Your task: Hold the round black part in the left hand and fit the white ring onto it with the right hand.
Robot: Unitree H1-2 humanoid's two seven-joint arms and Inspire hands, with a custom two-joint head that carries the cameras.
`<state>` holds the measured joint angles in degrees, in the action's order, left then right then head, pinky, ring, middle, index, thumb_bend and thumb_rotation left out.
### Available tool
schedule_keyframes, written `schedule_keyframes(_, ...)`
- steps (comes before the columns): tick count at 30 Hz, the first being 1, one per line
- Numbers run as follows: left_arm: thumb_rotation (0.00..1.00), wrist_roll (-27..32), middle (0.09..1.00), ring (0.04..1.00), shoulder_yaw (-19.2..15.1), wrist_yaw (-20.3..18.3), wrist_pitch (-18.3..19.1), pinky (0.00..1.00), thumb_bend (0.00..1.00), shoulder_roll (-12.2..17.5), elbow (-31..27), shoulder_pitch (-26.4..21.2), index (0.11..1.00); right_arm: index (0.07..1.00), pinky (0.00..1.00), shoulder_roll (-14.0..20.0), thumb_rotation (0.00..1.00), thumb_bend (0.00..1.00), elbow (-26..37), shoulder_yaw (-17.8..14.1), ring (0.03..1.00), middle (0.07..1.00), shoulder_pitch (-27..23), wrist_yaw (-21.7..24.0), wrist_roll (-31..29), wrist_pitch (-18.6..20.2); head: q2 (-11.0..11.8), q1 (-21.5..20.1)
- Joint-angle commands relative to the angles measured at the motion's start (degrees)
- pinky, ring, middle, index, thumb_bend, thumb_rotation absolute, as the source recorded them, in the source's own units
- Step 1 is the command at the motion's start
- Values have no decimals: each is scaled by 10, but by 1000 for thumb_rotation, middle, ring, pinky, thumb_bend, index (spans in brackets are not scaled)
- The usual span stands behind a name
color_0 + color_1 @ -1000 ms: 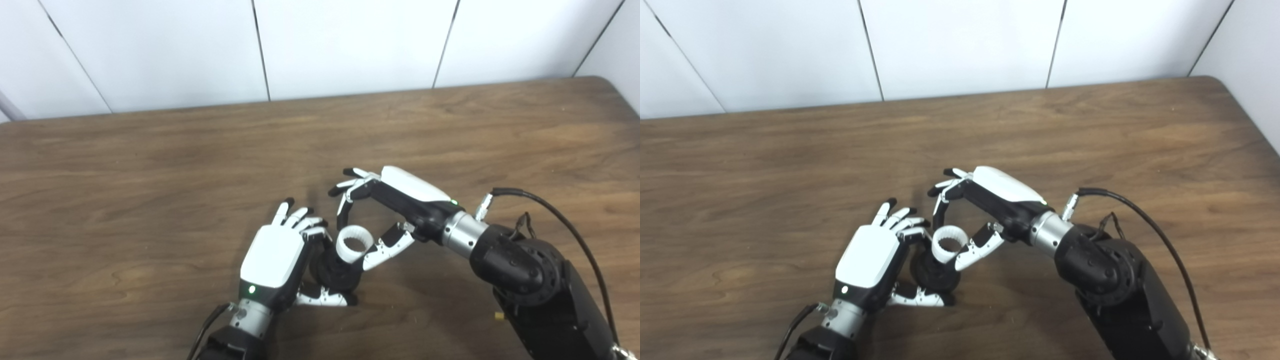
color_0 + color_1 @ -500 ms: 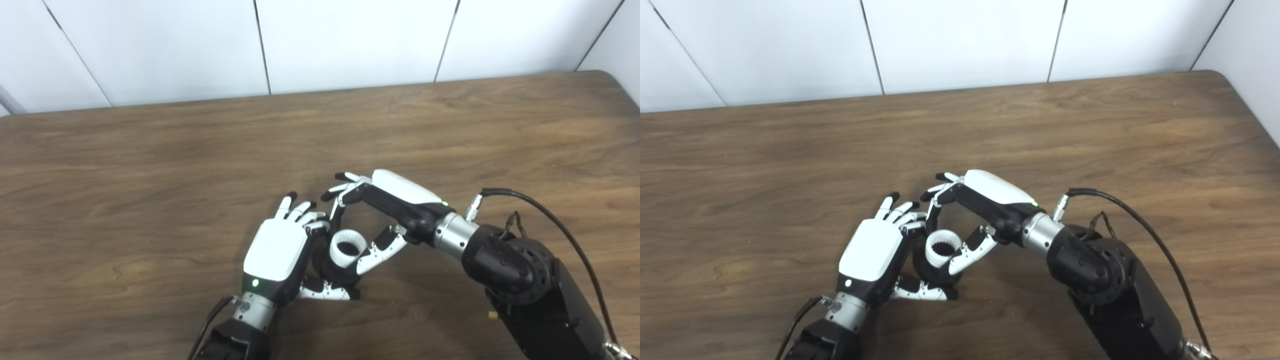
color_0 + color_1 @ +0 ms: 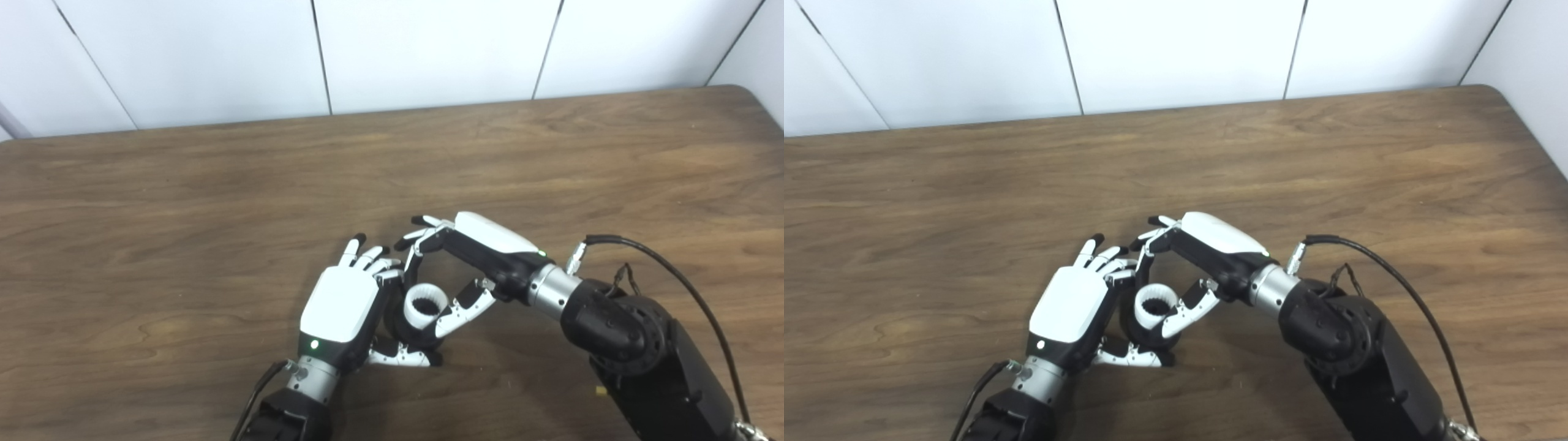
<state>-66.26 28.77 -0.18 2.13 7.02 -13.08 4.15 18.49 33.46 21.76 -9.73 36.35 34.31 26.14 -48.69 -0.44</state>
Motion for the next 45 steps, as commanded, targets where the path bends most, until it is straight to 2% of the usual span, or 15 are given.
schedule_keyframes(1,54,-13,761,875,3,0,1,1000,524,-2,-7,-4,484,483,1000,-2,129,522,5,0,986,834,-10,-11,-1,-19,-1,0)
schedule_keyframes(21,53,-18,759,876,6,-12,4,1000,524,-9,-13,-5,484,483,998,-2,130,522,-12,8,978,824,-9,-21,-1,-36,-2,6)
schedule_keyframes(38,54,-19,759,874,6,-6,3,1000,524,-10,-4,-8,484,485,1000,-6,133,524,-13,6,973,833,-8,-24,5,-25,3,1)
schedule_keyframes(43,54,-20,755,870,6,-3,4,1000,524,-10,-4,-8,484,491,958,0,145,525,-12,5,972,841,-12,-19,13,-22,3,1)
schedule_keyframes(44,54,-20,756,870,5,-4,5,1000,524,-11,-4,-9,484,543,946,1,158,745,-12,4,970,842,-13,-18,15,-20,2,-2)
schedule_keyframes(45,54,-19,757,872,5,-4,5,1000,524,-11,-3,-10,484,573,940,1,166,869,-13,3,970,844,-14,-18,15,-19,2,-2)
